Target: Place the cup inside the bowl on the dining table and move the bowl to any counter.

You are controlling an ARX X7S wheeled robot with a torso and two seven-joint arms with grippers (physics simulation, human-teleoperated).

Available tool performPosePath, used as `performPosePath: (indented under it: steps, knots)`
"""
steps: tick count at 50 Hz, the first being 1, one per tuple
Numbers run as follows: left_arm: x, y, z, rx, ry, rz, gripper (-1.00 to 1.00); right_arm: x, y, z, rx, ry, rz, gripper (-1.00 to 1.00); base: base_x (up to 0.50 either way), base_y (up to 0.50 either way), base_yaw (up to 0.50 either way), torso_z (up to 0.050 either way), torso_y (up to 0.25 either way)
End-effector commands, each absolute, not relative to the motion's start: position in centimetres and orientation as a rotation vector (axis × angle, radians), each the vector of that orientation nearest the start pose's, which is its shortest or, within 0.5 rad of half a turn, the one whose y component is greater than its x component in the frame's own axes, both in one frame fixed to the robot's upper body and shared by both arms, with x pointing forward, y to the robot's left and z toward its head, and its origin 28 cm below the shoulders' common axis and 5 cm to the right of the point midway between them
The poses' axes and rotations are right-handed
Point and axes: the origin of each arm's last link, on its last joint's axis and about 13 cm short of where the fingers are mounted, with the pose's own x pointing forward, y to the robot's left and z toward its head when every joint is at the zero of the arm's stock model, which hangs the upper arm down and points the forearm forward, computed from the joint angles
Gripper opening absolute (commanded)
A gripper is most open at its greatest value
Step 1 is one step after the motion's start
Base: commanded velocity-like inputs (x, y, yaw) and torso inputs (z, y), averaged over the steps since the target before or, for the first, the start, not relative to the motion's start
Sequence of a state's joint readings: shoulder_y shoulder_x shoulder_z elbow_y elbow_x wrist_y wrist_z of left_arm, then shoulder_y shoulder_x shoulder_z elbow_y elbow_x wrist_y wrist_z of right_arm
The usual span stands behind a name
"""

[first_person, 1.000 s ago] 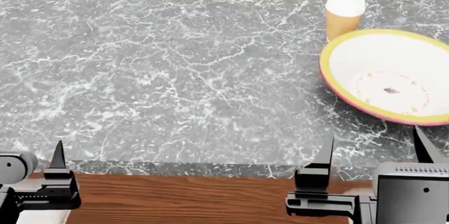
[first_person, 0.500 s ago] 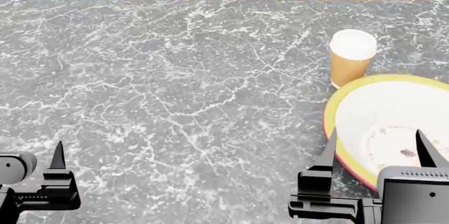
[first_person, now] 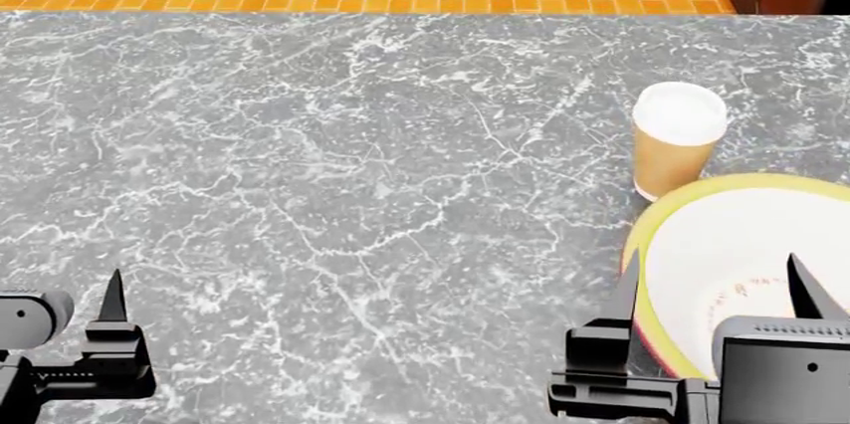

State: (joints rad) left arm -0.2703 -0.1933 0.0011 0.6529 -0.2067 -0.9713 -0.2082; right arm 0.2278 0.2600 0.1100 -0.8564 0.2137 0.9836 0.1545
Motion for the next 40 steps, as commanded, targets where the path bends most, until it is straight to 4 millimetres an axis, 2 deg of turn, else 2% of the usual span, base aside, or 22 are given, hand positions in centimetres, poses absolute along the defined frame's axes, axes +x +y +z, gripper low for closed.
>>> performPosePath:
  steps: [1,34,40]
  knots:
    - [22.4,22.9,14.1,0.058,0.048,0.098,1.00,20.0,-14.2,16.6,-0.128,-0.098,-0.127,1.00,0.00,0.00,0.00,0.000,0.000]
    - [22.4,23.0,13.8,0.058,0.057,0.094,1.00,20.6,-14.3,16.5,-0.120,-0.068,-0.137,1.00,0.06,0.00,0.00,0.000,0.000]
    - [22.4,23.1,13.9,0.059,0.059,0.096,1.00,23.1,-15.3,19.5,-0.186,-0.033,-0.156,1.00,0.00,0.00,0.00,0.000,0.000]
